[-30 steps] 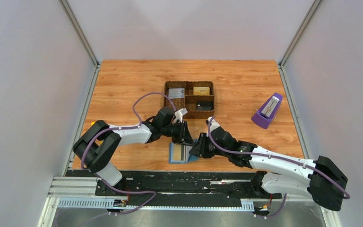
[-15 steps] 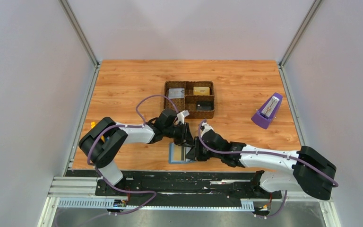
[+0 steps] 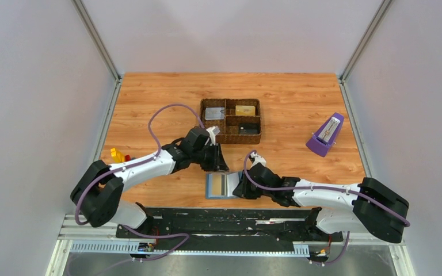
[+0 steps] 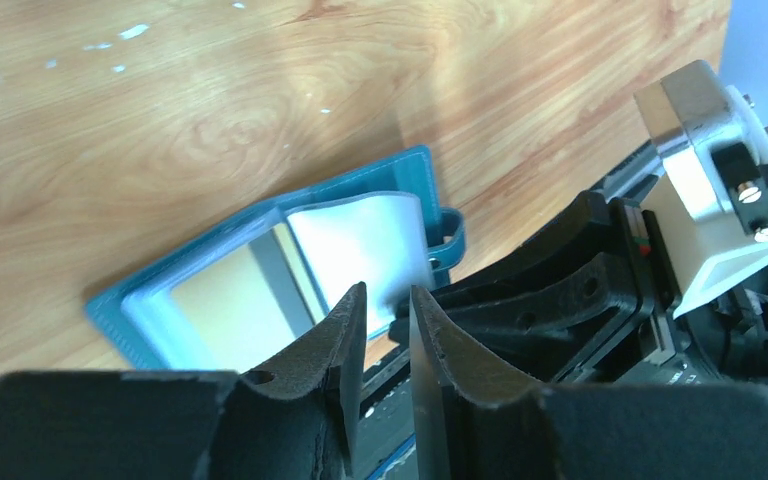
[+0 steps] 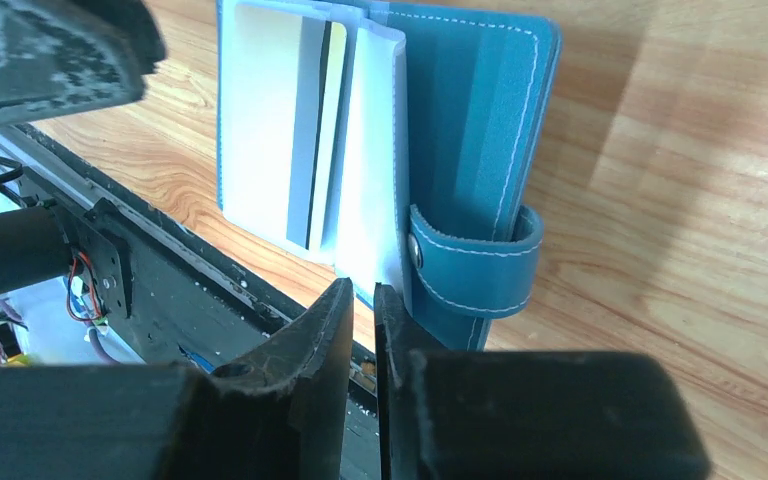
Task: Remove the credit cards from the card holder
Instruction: Remove the credit card from the card holder.
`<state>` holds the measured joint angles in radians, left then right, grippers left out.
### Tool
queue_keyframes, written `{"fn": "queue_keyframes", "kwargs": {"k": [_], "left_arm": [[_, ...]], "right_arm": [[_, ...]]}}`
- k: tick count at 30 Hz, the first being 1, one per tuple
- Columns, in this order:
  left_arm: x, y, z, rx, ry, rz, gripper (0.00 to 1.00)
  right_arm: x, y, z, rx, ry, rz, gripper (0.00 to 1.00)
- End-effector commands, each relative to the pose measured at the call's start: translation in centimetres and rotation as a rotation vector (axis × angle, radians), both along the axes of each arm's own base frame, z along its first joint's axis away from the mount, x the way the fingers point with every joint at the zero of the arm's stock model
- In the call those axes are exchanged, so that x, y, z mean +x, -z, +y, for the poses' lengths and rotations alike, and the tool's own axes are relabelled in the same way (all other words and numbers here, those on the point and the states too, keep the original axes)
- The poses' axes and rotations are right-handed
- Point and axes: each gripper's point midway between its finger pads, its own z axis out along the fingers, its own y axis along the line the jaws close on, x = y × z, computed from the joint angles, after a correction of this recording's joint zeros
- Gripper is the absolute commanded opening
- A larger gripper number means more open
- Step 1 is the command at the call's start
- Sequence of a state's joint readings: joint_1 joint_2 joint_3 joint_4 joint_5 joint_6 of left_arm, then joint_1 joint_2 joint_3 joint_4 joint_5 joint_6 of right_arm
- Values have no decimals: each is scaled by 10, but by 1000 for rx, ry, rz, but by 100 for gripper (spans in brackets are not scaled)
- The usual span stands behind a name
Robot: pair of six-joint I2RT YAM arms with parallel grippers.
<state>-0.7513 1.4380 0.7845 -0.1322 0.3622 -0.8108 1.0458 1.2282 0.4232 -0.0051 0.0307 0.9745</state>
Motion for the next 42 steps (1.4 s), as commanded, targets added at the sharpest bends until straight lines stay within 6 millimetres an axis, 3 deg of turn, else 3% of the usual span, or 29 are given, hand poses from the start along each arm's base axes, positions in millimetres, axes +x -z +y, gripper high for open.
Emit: {"fn": "queue_keyframes", "kwargs": {"k": [1,12,20,42], "left_arm": [[-4,0,32,126,-46,-50,30],[-22,18,38,81,-25,-32,27],[-25,27,42,97,-32,-21,27],[-34,54,54,149,-29,7,18]], "right_arm": [[13,-17,9,57,14,-58,16],[27,-41,39,94,-61,-71,17],[37,-26,48,55,-55,-5,16],[40,6,35,69,-88,46,21]]}}
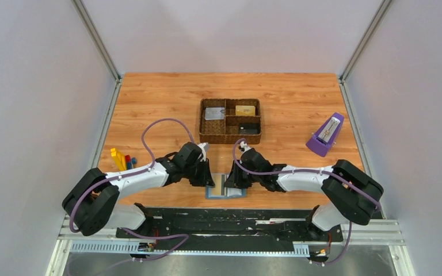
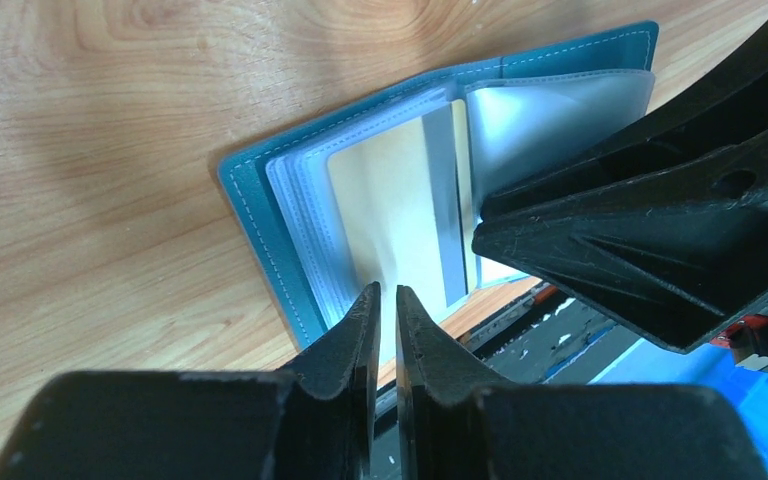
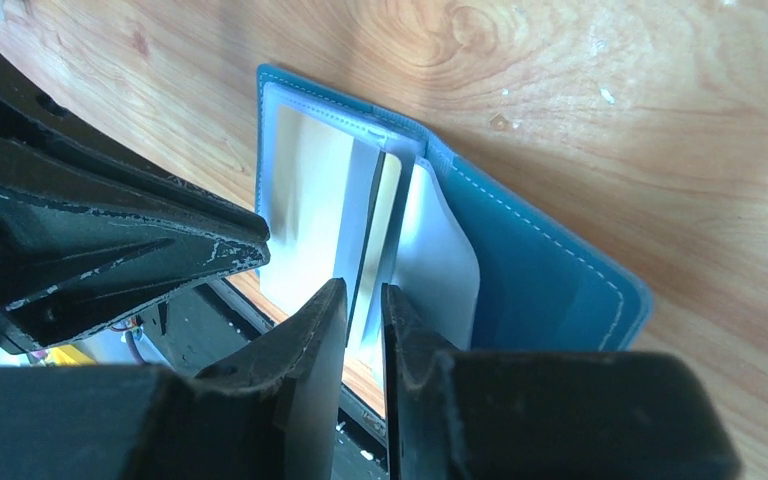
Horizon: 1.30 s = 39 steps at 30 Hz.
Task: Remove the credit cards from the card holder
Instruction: Remove the credit card from the card holder.
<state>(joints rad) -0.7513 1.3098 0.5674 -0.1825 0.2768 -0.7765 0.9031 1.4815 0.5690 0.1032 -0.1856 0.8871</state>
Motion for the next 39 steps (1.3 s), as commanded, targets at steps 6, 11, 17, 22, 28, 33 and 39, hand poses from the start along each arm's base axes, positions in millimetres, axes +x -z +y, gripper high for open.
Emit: {"fn": "queue_keyframes", "kwargs": {"k": [6,11,17,22,28,33,39], "left_arm": [[3,8,-1,-2,1,-19,16],[1,15,1,10,-7,-2,13],[-1,19,2,16,-9,9,13],[-2,19,3,19,-14,9,12],[-2,18,5,24,-17,8,12],[-2,17,5,22,-20,7,12],[-3,18,6,26,-18,8,12]], "right_arm": [[2,5,4,31,-21,-21,22],[2,7,1,41,-20,-18,22],[1,4,2,88,-39,-30,23],[0,1,5,111,-60,-33,23],[-1,3,7,125,-70,-23,22],[-1,4,7,128,-67,-18,22],[0,2,5,142,-71,-27,6]]}}
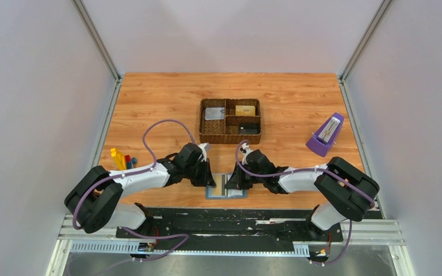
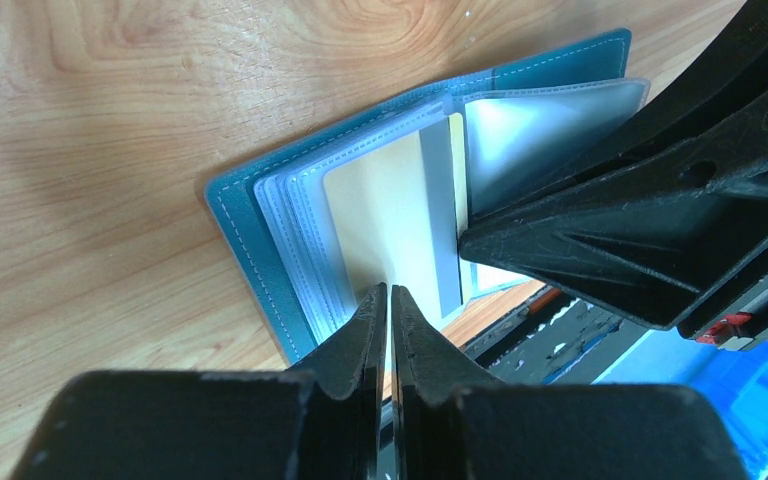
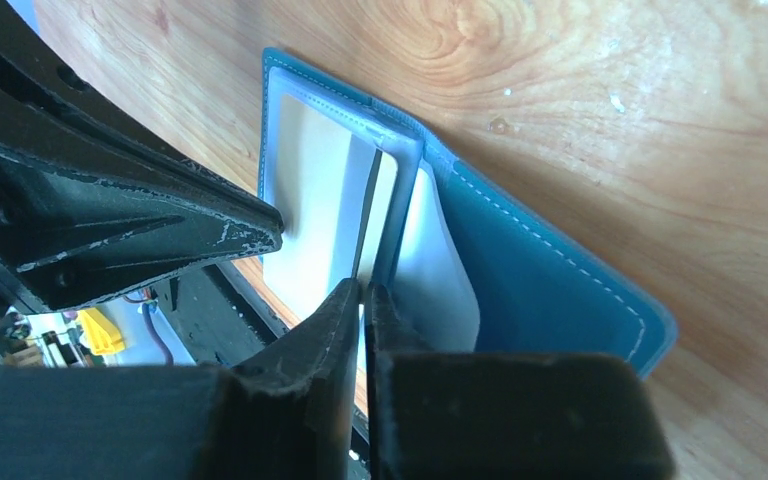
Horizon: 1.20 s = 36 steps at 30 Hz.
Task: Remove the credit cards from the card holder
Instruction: Remove the credit card from the card holder.
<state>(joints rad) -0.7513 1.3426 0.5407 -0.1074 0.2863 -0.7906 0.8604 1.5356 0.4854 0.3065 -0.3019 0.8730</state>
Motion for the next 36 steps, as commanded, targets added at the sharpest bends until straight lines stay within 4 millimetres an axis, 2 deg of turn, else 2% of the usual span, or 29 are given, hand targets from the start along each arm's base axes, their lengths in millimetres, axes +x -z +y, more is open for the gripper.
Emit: {"fn": "queue_keyframes", "kwargs": {"k": [1,9,14,18,20,27,36], "left_arm": [[-4,9,9,44,-12,5,12],[-3,7,18,88,-18,-6,12],[-2,-2,19,89,-22,-21,17],[0,-8,21,92,-25,-43,18],[1,-8,21,94,-23,-44,18],[-1,3,18,98,-16,-16,15],[-3,7,20,97,-22,-9,15]], "right_arm": [[4,-8,3,52,-15,-36,1],[1,-13,0,82,-31,-48,0],[1,-13,-1,87,-25,-39,0],[2,-15,0,91,-22,-39,15],[3,-17,1,95,-21,-41,19],[5,-16,2,94,-18,-41,21],[6,-13,1,108,-16,-28,24]]}}
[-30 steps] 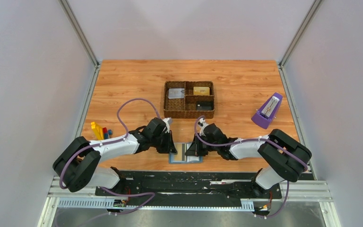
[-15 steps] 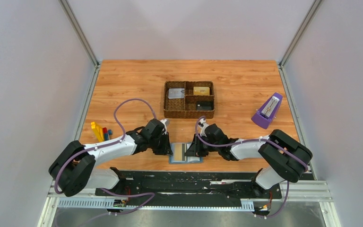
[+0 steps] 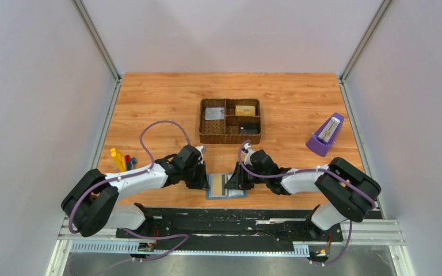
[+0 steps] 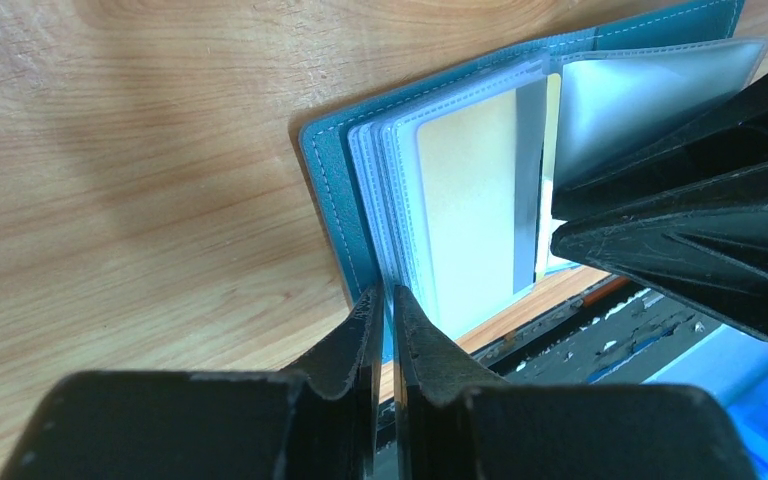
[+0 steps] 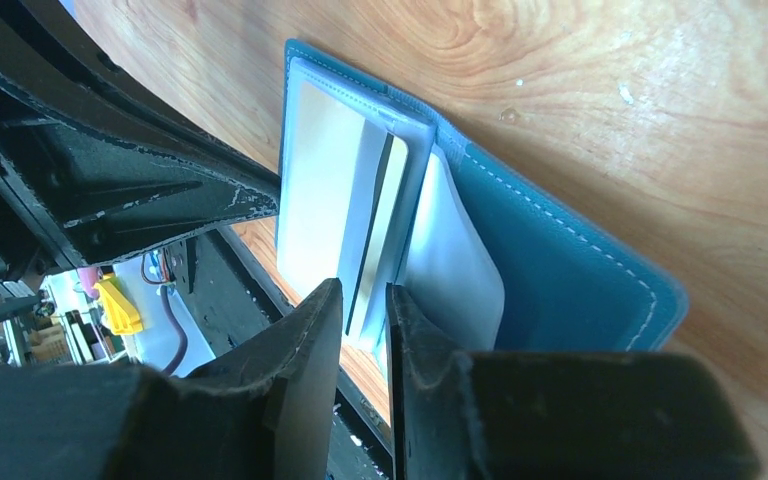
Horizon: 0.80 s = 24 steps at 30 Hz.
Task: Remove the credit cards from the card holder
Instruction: Remove the credit card from the card holder.
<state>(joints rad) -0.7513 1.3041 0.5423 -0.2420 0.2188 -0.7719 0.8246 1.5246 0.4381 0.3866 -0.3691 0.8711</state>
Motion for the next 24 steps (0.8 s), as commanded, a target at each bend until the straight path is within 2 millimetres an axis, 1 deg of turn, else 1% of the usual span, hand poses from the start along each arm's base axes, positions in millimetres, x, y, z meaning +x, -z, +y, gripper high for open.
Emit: {"fn": "queue_keyframes", "kwargs": {"k": [1,18,20,23,24], "left_arm": [[5,-2,-4,-13,5,-29,15],[2,2,-8,-33,12,-9,15],[2,2,-7,-29,11,-8,15],[2,5,-6,-20,9,-5,15],[2,5,-6,-19,8,-5,15]], "right_arm": [[7,-9,6,49,1,-28,24],[7,-3,8,46,0,-4,22],[8,-2,7,45,1,-6,16],[8,-5,7,59,-8,-15,1],[8,-5,6,64,-11,-14,0]]}}
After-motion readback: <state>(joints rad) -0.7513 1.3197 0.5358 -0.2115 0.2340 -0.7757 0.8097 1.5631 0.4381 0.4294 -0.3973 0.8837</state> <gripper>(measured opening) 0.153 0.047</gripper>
